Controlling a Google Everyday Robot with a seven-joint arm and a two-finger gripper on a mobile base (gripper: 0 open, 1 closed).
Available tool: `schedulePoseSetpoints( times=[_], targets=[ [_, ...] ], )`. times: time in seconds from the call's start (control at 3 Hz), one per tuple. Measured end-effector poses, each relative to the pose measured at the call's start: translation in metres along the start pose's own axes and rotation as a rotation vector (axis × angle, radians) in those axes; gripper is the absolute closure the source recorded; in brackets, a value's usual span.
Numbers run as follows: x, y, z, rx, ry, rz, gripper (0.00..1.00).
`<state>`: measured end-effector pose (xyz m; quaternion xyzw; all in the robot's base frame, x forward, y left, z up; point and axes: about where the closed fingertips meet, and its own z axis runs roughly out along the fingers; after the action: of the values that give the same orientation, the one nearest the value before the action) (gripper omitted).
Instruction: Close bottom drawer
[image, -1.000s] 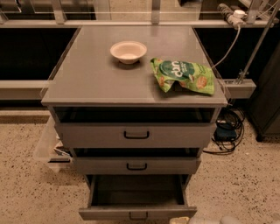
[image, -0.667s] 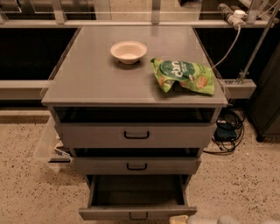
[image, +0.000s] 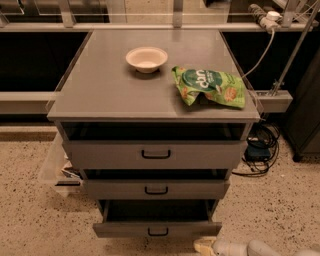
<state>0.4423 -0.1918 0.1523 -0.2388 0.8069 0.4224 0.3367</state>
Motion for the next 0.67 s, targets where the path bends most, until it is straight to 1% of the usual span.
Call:
schedulePoseSetpoints(
  times=[0.33, 0.67],
  targets=[
    [-0.015, -0.012, 0.004, 0.072, -0.009, -0.055, 1.0],
    [-0.045, -0.033, 0.014, 0.2, -0.03, -0.147, 1.0]
  ],
)
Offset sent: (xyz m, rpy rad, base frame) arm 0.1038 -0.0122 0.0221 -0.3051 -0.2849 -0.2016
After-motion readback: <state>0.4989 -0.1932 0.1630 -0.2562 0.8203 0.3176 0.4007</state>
